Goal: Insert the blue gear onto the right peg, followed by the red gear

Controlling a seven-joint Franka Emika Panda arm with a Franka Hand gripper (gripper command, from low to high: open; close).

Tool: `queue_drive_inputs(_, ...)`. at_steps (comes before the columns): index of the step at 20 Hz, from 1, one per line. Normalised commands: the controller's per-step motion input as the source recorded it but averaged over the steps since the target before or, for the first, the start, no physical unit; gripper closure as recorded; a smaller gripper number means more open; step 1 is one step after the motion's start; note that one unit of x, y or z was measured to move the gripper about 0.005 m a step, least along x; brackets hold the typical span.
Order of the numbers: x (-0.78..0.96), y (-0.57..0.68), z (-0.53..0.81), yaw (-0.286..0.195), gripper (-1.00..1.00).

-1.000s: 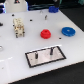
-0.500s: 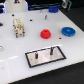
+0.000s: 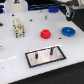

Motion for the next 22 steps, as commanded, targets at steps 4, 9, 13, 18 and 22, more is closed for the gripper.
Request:
queue_drive_inputs(4, -0.15, -0.03, -0.46, 0.0, -1.0)
queue_drive_inputs(9, -0.14, -0.07, -0.44, 0.0, -1.0)
queue_drive_inputs(13, -0.29, -0.14, -0.42, 0.0, -1.0)
queue_drive_inputs(18, -0.39, -0.17, -0.35, 0.0, -1.0)
queue_drive_inputs(22, -0.16, -0.03, -0.07, 0.0, -1.0)
